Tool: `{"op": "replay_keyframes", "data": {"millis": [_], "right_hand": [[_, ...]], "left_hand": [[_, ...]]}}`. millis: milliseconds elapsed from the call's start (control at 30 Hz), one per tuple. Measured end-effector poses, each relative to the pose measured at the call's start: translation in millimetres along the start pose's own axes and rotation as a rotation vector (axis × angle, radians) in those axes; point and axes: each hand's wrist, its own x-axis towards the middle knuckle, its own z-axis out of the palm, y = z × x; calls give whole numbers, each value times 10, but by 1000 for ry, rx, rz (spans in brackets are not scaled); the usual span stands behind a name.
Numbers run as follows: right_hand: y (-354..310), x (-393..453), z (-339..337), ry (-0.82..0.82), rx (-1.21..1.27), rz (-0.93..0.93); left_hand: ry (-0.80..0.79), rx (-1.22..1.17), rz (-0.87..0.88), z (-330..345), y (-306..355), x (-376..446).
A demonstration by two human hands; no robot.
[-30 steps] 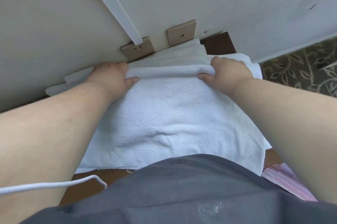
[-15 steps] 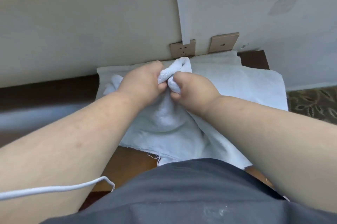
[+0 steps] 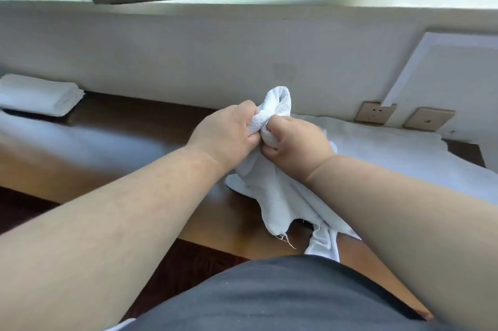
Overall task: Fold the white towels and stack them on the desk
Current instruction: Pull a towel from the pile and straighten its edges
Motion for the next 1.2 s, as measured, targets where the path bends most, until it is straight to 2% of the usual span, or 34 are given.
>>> {"op": "replay_keyframes", "data": {"millis": [233,467,667,1000,1200], "right_hand": [[-1450,238,419,183,40,-143],[-2386,623,818,202,52,-164],[-2828,981,1248,169,76,-204],[-3290,1821,2149,38,159,-230],[-3615,2258,2609,-2,183,-220]], "left_hand": [[110,28,59,-865,-1025,-732],[269,100,86,-1406,-1895,-1045],[329,163,45,-1606,-2572,-1127],[237,216,-155,-1851,-3629,-927],[189,226,-183,-2089,-4271,-807]]}}
